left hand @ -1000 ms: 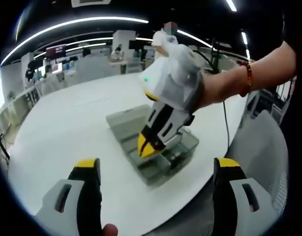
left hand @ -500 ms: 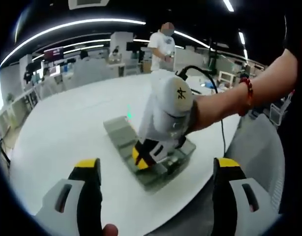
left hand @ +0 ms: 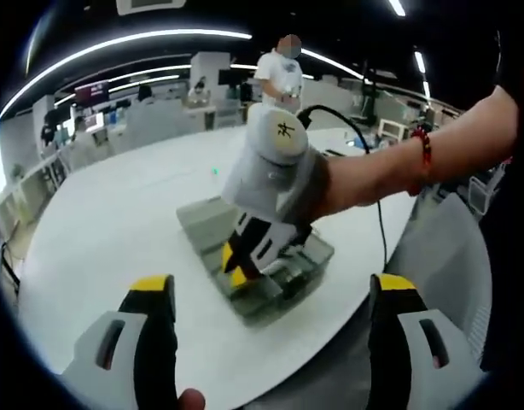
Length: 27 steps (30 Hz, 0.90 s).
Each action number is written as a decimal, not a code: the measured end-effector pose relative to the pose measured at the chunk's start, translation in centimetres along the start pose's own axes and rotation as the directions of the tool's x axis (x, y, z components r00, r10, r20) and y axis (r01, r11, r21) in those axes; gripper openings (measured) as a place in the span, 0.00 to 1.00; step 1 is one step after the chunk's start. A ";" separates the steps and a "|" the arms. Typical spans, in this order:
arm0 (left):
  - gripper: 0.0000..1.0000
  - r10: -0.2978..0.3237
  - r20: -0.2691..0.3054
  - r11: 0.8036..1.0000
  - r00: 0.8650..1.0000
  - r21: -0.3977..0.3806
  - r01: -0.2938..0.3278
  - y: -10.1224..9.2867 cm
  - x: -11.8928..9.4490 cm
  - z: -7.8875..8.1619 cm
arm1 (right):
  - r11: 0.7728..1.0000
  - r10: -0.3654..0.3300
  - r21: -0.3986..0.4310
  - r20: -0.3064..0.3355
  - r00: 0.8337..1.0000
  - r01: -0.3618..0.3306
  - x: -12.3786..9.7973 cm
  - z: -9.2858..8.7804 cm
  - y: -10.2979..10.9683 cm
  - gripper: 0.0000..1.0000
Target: Insert the divider into the dual guide fixture by aligning both edges with the guide slots and pushing it downward to the bottom, including one-sided entry, uneven engagement, binding, and posture correction.
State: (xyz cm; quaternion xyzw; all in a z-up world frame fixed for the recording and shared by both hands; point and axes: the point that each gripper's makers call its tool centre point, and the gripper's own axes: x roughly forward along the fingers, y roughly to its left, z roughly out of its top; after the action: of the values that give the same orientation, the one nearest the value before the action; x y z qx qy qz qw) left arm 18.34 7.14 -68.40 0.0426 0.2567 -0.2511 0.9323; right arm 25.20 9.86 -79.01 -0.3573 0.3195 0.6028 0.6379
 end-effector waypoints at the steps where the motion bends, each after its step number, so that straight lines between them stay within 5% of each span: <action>1: 0.93 0.001 0.003 1.000 1.000 -0.001 -0.001 -0.1 0.0 0.2 | 1.000 -0.003 0.005 0.009 1.000 0.003 -0.2 0.1 0.0 0.09; 10: 0.93 0.023 0.008 1.000 1.000 -0.016 -0.023 -0.4 -0.9 0.0 | 0.998 -0.021 0.067 0.086 0.996 0.015 -1.5 0.8 0.2 0.15; 16: 0.92 0.017 -0.004 1.000 1.000 -0.026 -0.017 -0.9 -1.0 -0.3 | 0.986 -0.066 0.162 0.213 0.975 0.031 -3.5 2.0 0.3 0.25; 27: 0.93 -0.020 0.013 1.000 1.000 -0.012 0.020 -2.0 -0.4 0.6 | 0.952 -0.181 0.290 0.285 0.941 0.095 -8.1 -0.5 0.1 0.41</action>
State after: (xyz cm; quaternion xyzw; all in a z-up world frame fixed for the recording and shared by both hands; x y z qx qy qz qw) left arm 17.32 5.45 -67.59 0.0329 0.2525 -0.2591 0.9317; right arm 24.55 5.04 -72.45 -0.1894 0.2696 0.5550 0.7638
